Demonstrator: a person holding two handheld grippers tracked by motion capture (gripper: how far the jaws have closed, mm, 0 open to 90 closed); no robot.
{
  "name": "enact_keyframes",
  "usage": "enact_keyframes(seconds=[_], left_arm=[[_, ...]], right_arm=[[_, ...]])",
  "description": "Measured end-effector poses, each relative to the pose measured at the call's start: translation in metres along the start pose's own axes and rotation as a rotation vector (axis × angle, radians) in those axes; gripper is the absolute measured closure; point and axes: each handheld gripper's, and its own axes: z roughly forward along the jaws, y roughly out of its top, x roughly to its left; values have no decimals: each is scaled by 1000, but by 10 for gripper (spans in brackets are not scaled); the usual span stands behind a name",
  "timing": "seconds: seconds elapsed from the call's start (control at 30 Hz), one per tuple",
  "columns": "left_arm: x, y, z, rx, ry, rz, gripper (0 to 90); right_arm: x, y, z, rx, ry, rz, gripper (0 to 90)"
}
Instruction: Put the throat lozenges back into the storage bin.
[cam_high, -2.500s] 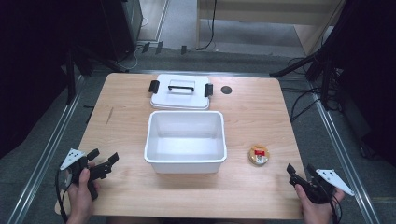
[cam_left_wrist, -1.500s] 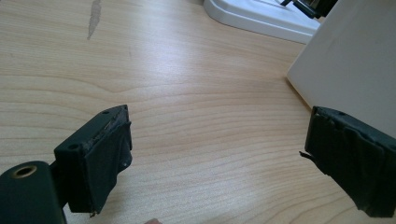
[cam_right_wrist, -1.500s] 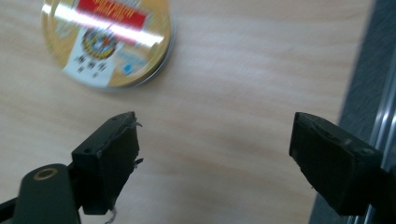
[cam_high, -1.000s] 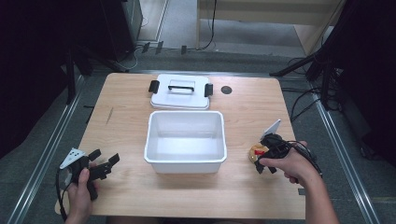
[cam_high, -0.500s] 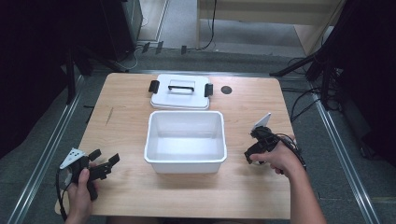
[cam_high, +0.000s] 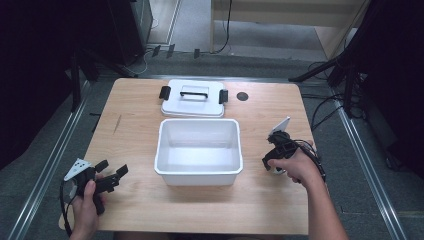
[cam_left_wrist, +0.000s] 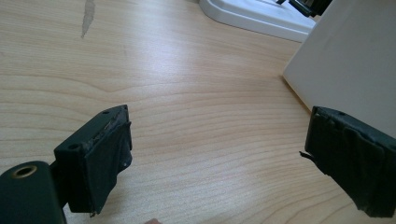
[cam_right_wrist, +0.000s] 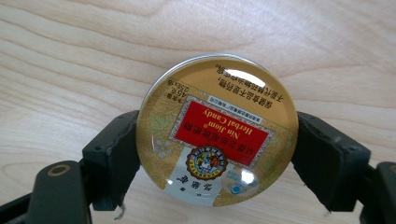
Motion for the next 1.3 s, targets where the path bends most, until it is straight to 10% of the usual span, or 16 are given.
enact_keyframes(seconds=[0.83,1.3], left_arm=[[-1,0,0,-7,12,3,79],[-10,-2,-1,-53,91,83,79]], right_arm=[[18,0,-70,-85,21,-193,207],[33,3,-98,-139,13,-309,207]])
